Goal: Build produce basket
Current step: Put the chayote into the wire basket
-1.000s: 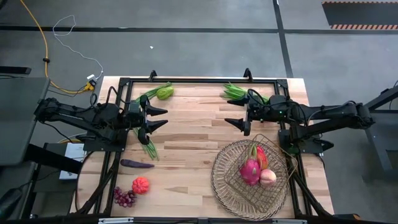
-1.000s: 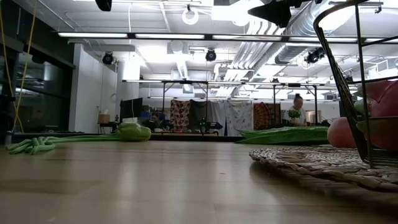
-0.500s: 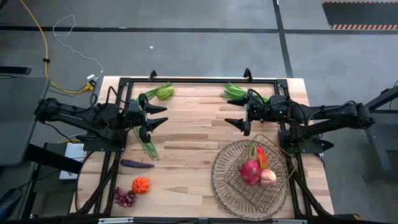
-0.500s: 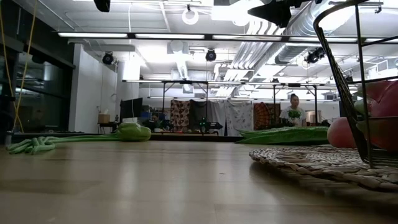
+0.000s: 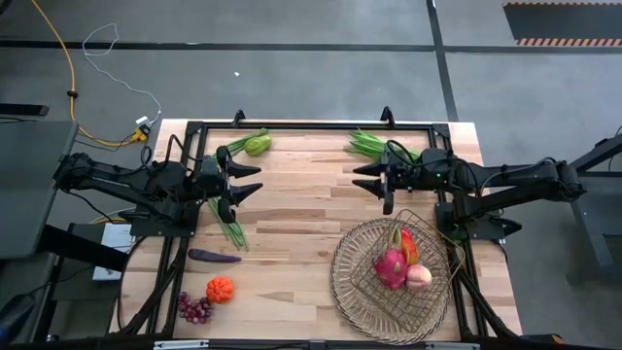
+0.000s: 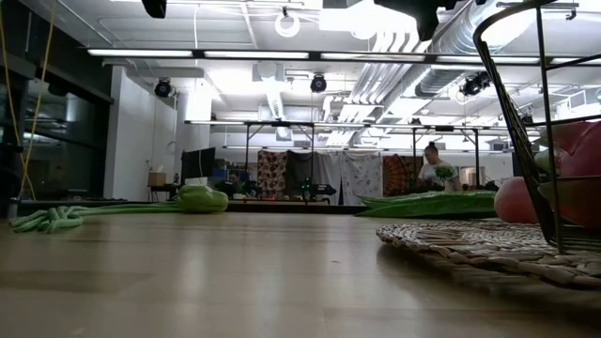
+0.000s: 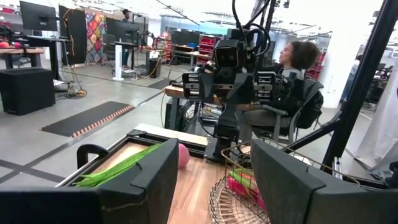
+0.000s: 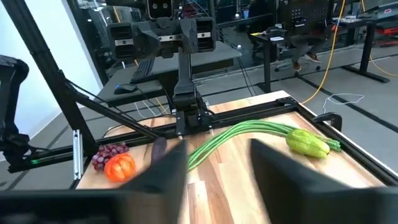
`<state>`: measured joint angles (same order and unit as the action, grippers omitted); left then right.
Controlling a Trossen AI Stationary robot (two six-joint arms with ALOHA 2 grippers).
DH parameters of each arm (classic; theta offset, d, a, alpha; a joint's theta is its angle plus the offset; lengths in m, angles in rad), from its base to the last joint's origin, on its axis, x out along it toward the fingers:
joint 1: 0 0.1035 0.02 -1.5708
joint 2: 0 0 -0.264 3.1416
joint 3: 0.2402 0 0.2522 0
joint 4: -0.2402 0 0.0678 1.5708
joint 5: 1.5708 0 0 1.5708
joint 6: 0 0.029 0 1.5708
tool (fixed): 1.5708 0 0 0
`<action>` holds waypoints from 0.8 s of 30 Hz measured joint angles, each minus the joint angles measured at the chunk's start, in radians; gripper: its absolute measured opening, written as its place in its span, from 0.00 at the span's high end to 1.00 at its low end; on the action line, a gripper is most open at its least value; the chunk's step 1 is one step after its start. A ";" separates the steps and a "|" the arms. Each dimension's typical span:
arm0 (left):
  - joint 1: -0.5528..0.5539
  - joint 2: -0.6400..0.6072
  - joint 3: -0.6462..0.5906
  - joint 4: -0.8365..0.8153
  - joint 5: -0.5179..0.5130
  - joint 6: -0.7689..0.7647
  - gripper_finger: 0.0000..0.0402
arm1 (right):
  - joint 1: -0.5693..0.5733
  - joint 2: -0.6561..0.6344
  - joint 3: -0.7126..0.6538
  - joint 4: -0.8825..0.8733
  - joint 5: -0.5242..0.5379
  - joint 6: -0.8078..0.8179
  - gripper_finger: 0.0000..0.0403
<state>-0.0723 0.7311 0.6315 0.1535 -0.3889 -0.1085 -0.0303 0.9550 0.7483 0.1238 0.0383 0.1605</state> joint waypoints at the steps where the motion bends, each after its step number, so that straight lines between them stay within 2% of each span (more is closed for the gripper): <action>1: 0.000 0.000 0.000 0.000 0.000 0.000 0.53 | 0.000 0.000 0.000 0.000 -0.013 -0.009 0.81; 2: 0.000 0.000 0.000 0.000 0.000 0.000 0.53 | 0.000 0.000 0.000 0.000 -0.025 -0.017 0.90; 3: 0.000 0.000 0.000 0.000 0.000 0.005 0.53 | 0.000 0.000 0.000 0.000 -0.040 -0.028 0.95; 14: 0.003 0.000 0.000 -0.010 -0.003 -0.027 0.50 | 0.000 0.000 0.000 0.001 -0.062 -0.004 0.99; 16: 0.023 0.005 0.023 -0.082 -0.007 -0.090 0.45 | 0.000 0.000 0.000 0.002 -0.062 -0.004 1.00; 19: 0.076 0.042 0.106 -0.281 -0.013 -0.167 0.36 | 0.000 0.000 0.000 0.002 -0.062 0.004 1.00; 24: 0.251 0.154 0.282 -0.565 -0.039 -0.160 0.19 | 0.000 0.000 0.000 0.002 -0.063 0.017 1.00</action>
<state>0.1789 0.8855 0.9135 -0.4118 -0.4277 -0.2685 -0.0303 0.9550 0.7483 0.1253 -0.0250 0.1771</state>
